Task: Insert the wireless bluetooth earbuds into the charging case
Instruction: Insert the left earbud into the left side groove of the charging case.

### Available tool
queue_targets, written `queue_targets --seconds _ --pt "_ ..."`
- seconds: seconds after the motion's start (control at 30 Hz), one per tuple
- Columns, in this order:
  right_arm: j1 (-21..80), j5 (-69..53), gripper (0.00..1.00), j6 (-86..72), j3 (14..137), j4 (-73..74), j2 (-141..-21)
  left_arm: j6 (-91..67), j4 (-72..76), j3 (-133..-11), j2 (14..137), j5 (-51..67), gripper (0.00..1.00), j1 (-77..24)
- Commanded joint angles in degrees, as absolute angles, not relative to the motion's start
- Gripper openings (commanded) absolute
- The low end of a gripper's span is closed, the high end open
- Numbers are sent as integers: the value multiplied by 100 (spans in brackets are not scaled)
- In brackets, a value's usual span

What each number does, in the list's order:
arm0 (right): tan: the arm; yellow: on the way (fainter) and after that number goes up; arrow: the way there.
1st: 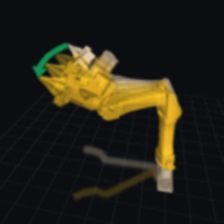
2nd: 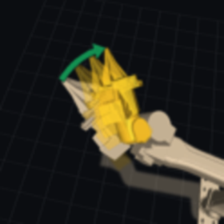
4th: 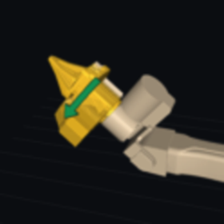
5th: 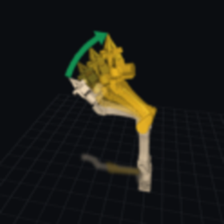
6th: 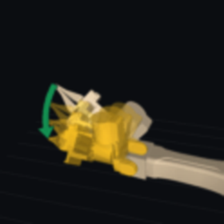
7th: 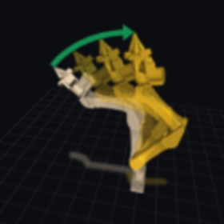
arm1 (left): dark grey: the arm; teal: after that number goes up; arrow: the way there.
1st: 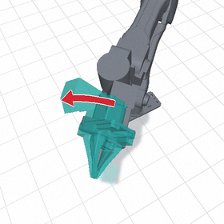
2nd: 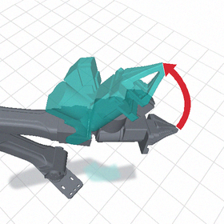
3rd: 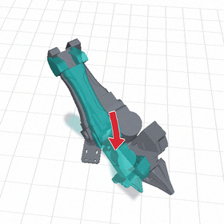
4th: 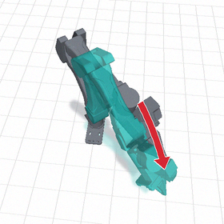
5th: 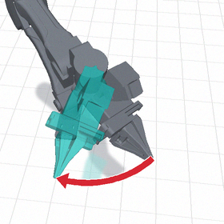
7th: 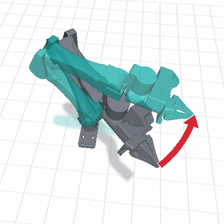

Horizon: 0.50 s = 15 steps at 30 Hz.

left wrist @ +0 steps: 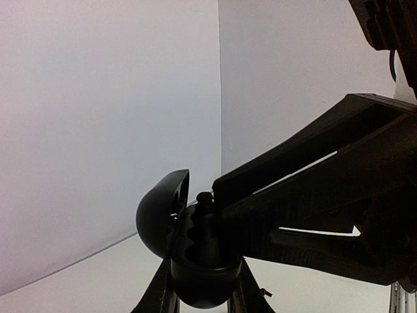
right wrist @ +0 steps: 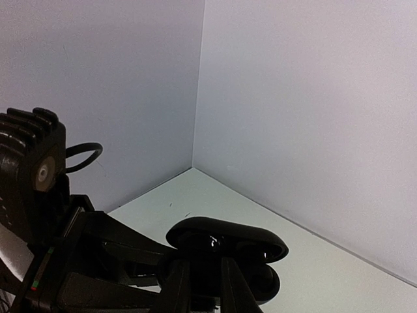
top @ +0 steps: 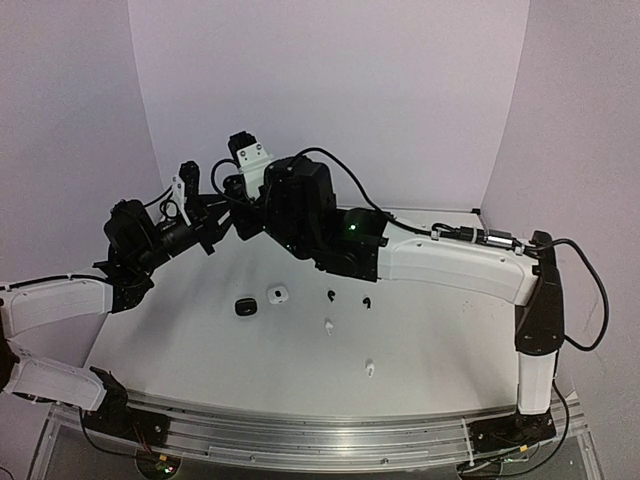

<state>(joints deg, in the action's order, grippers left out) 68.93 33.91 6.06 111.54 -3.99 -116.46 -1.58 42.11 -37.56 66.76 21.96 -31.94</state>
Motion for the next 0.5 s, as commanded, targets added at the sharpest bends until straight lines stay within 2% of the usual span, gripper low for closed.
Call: queue_targets --seconds 0.0,0.47 --pt "6928 3371 16 764 10988 -326 -11425 -355 4510 -4207 6495 2360 0 -3217" --pt "6930 3115 26 698 11215 -316 -11060 -520 3910 -4309 6625 2207 0 -3208"
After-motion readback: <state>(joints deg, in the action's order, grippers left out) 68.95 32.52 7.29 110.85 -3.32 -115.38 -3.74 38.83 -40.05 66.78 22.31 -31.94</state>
